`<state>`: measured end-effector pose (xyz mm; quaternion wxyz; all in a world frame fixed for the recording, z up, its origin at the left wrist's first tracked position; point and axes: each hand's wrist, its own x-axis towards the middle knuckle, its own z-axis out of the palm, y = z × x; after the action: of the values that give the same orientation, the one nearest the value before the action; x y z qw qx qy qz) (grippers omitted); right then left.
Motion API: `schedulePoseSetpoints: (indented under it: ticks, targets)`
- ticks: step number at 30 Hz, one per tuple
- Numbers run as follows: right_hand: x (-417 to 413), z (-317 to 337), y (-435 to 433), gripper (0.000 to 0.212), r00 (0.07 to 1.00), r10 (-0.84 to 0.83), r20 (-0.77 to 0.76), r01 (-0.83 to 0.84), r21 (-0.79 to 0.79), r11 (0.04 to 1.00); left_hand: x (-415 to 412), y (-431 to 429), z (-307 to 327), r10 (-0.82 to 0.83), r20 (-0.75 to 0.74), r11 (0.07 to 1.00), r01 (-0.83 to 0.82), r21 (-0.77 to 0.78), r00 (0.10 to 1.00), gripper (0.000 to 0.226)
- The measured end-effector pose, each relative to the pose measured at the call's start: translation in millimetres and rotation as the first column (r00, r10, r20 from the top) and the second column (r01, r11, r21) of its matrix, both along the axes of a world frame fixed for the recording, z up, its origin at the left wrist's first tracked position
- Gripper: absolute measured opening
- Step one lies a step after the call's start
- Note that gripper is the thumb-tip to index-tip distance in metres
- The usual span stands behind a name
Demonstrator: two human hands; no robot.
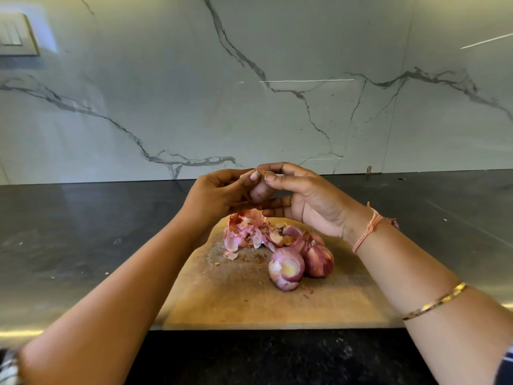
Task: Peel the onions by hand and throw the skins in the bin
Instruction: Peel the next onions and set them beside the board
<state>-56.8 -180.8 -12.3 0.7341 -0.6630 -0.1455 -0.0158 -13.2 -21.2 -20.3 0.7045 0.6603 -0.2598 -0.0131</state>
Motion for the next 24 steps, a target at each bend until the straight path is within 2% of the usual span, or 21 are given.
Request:
schedulePoseSetpoints:
  ticks: [2, 4, 6, 8, 10, 14, 17, 20, 22, 24]
  targets:
    - [2, -5, 3, 0.031, 0.998, -0.053, 0.030, 0.055, -0.094, 0.994, -1, -3, -2, 0.043, -0.014, 0.999, -0.044, -0.031, 0.999, 0.027]
    - [4, -12, 8, 0.047, 0.982, -0.155, 0.108, 0.179, -0.265, 0.947, -2, -6, -5, 0.096, -0.010, 0.995, -0.096, -0.036, 0.995, 0.017]
    - [4, -15, 13, 0.050, 0.943, -0.242, 0.230, 0.317, -0.390, 0.865, -2, -9, -7, 0.167, 0.010, 0.985, -0.167, -0.033, 0.986, 0.013]
    - [3, -14, 13, 0.048, 0.903, -0.286, 0.320, 0.408, -0.433, 0.804, -2, -11, -8, 0.239, 0.034, 0.971, -0.238, -0.030, 0.970, 0.021]
    - [2, -13, 9, 0.051, 0.900, -0.289, 0.326, 0.411, -0.415, 0.812, -3, -11, -7, 0.269, 0.023, 0.962, -0.268, -0.043, 0.963, 0.024]
    - [4, -14, 1, 0.049, 0.929, -0.264, 0.258, 0.337, -0.300, 0.892, -1, -8, -6, 0.319, -0.002, 0.947, -0.319, -0.030, 0.948, 0.023]
    - [7, -14, -2, 0.035, 0.954, -0.235, 0.188, 0.259, -0.115, 0.959, 4, -6, -10, 0.363, 0.145, 0.915, -0.381, 0.131, 0.921, 0.022]
    - [6, -11, -5, 0.029, 0.976, -0.177, 0.129, 0.171, 0.056, 0.984, 3, -5, -12, 0.318, 0.244, 0.887, -0.379, 0.265, 0.916, 0.019]
    - [5, -9, -6, 0.032, 0.980, -0.160, 0.118, 0.150, 0.086, 0.985, 2, -5, -12, 0.297, 0.273, 0.876, -0.375, 0.304, 0.915, 0.023]
    - [6, -9, -7, 0.031, 0.973, -0.192, 0.128, 0.185, 0.063, 0.981, 2, -6, -10, 0.297, 0.272, 0.889, -0.369, 0.270, 0.915, 0.025]
